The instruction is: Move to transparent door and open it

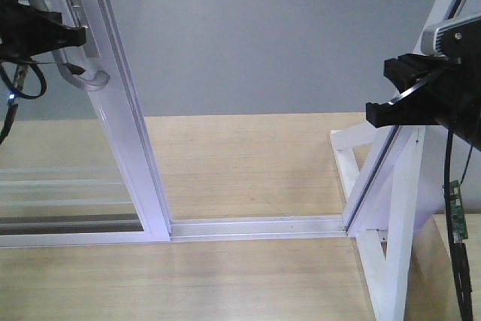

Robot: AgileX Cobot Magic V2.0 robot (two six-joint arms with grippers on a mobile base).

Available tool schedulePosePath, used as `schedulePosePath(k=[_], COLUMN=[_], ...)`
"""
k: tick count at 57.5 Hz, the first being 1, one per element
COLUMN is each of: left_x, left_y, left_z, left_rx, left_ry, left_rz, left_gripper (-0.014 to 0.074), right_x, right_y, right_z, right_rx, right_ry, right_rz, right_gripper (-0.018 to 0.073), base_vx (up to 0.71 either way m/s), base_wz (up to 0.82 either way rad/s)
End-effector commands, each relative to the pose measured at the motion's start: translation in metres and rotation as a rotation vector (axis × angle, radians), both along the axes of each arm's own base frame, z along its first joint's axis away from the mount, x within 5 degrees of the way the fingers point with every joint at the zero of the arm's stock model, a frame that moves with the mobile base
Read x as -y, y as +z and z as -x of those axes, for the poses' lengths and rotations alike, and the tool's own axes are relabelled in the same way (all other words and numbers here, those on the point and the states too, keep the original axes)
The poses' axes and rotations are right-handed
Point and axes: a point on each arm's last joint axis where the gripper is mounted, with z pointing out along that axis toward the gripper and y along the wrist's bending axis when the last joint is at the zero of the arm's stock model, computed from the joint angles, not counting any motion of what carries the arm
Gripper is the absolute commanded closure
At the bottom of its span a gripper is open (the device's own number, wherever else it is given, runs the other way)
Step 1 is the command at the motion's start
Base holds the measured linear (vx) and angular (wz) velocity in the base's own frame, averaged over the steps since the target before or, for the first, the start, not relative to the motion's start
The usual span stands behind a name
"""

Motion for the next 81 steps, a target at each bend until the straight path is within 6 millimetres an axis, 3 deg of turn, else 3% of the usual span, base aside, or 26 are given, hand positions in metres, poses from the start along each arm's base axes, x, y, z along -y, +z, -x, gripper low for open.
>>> schedulePosePath(k=[1,21,33,40,58,81], left_x=[0.000,-0.011,-0.015,-0.012,-0.011,-0.012], left_y=[0.023,0.001,-0.019,-0.029,-0.043,-0.044], left_z=[0.029,0.134,0.187,0.207,0.219,0.219], left_rx=[0.127,0.156,0.161,0.192,0.195,0.185], left_ry=[-0.031,-0.014,0.007,-0.022,-0.047,-0.044], left_rz=[0.012,0.030,0.107,0.199,0.226,0.221], left_gripper=[0.0593,0.0593,0.0593,0.0593,0.0593,0.0593], right_x=[0.002,0.015,0.027,0.032,0.033,0.033], right_y=[0.022,0.048,0.026,0.010,-0.029,-0.033], right_z=[0.006,0.066,0.109,0.127,0.136,0.137], right_rx=[0.093,0.120,0.179,0.207,0.120,0.073], right_ry=[-0.004,0.041,0.037,0.037,0.045,0.055], right_rz=[-0.025,-0.042,-0.078,-0.082,-0.050,-0.039], right_gripper=[0.0557,0.0557,0.0557,0.0557,0.0557,0.0557], base_vx=[0.00,0.00,0.00,0.00,0.00,0.00], base_wz=[0.00,0.00,0.00,0.00,0.00,0.00])
